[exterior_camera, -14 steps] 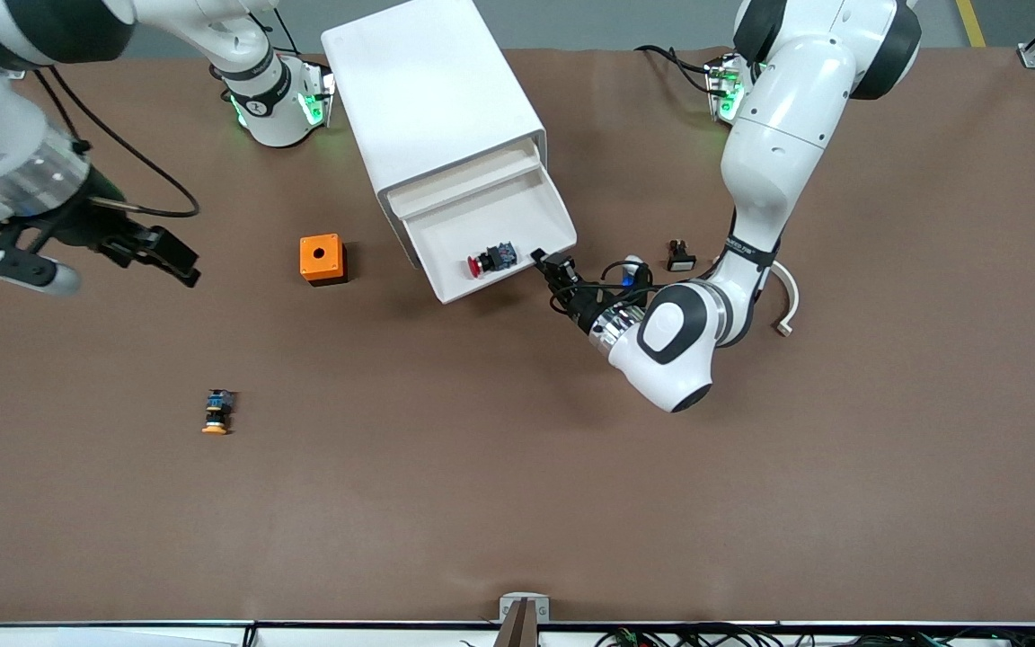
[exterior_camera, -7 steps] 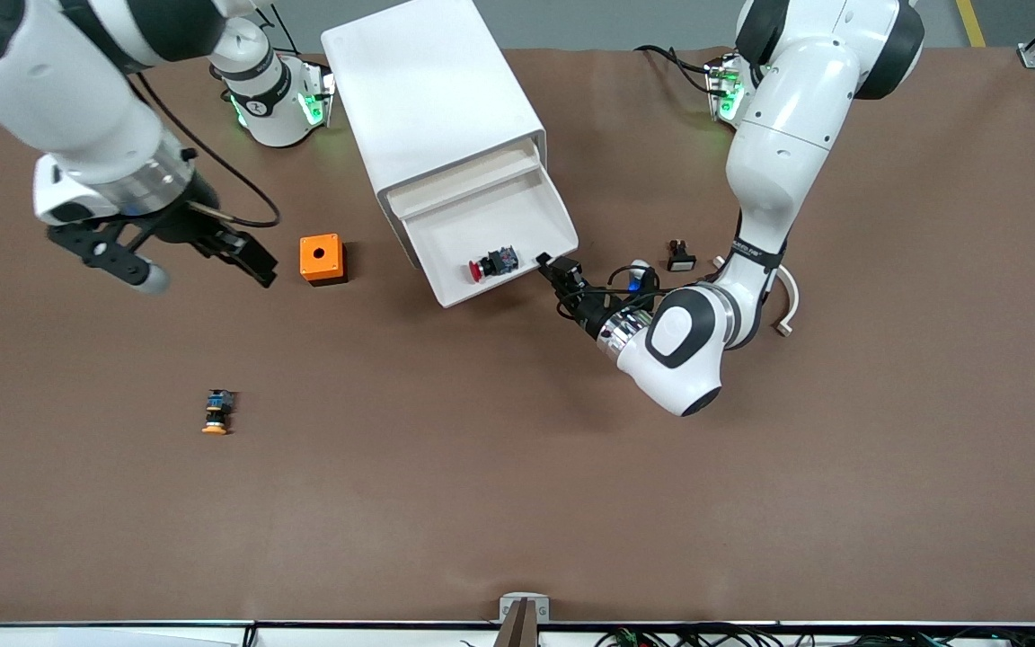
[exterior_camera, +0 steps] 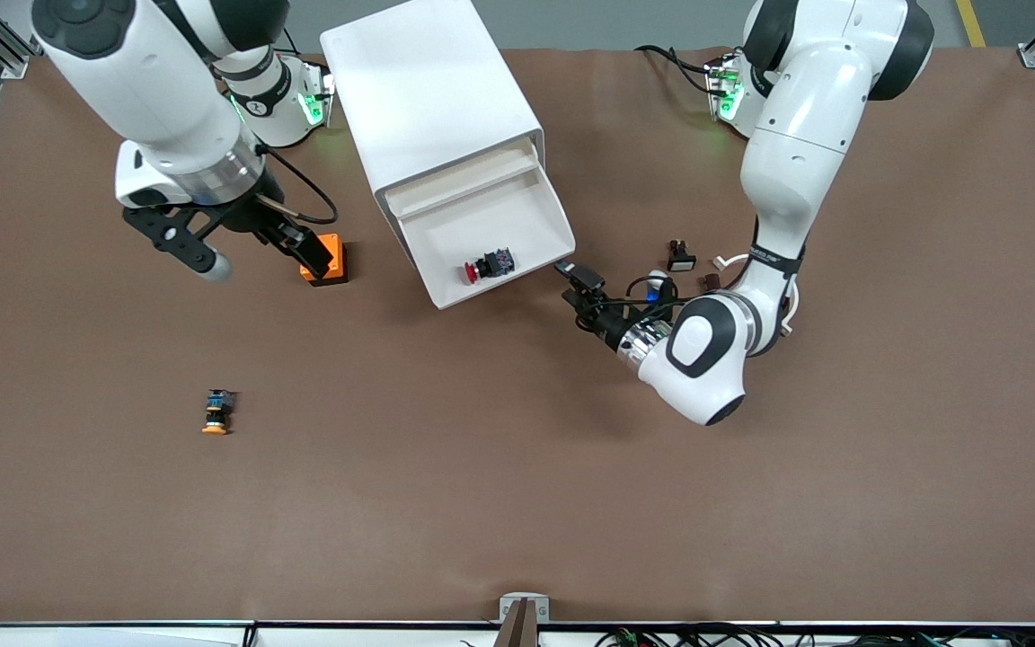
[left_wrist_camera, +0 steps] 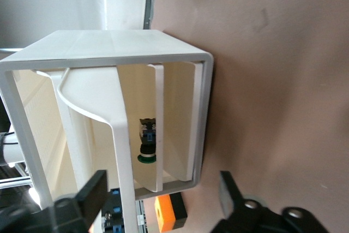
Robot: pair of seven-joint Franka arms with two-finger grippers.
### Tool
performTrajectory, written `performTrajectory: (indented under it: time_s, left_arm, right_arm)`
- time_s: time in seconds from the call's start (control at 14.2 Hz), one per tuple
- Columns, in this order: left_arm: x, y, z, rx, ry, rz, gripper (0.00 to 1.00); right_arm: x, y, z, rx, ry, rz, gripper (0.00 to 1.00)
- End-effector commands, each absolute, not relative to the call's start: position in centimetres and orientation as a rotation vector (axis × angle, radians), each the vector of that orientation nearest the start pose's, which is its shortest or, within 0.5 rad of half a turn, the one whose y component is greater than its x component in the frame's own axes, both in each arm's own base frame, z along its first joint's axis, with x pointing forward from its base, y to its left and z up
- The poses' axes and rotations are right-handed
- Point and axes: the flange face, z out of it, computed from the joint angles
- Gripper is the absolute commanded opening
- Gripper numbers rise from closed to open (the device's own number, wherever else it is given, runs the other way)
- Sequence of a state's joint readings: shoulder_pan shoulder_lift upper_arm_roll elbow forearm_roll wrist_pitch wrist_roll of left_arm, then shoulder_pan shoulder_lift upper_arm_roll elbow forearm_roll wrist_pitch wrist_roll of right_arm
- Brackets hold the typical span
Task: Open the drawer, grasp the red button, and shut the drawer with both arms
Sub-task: 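Reach the right gripper into the drawer while the left gripper withdraws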
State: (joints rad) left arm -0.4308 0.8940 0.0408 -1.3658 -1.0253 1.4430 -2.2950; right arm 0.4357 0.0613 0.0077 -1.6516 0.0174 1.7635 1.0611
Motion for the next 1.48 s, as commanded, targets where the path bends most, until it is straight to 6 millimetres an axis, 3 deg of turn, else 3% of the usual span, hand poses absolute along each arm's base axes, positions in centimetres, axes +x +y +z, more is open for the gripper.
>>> performTrajectory:
  time_s: [0.0, 0.28, 0.42, 0.56, 1.06, 1.41]
  left_arm:
    - [59.7, -32.7, 21.2, 1.380, 2.739, -1.832, 1.00]
    - [62.3, -28.9, 22.4, 1.400, 2.779, -1.683, 1.00]
    - [63.5, -25.7, 22.5, 1.412, 2.863, -1.536, 1.00]
    - [64.2, -23.6, 23.5, 1.461, 2.878, -1.422, 1.00]
    - [65.9, -18.5, 29.7, 1.661, 2.900, -0.991, 1.00]
    - [66.7, -15.6, 35.5, 1.733, 2.789, -0.857, 1.00]
  right_arm:
    - [52.6, 26.8, 56.4, -2.907, 1.031, -0.042, 1.00]
    - [52.1, 29.9, 54.5, -2.883, 1.111, -0.026, 1.00]
    - [52.0, 31.5, 53.3, -2.867, 1.161, -0.022, 1.00]
    - [51.8, 33.2, 51.9, -2.849, 1.206, -0.018, 1.00]
    - [50.6, 39.3, 46.4, -2.781, 1.373, -0.008, 1.00]
    - [49.6, 42.5, 43.3, -2.748, 1.440, -0.010, 1.00]
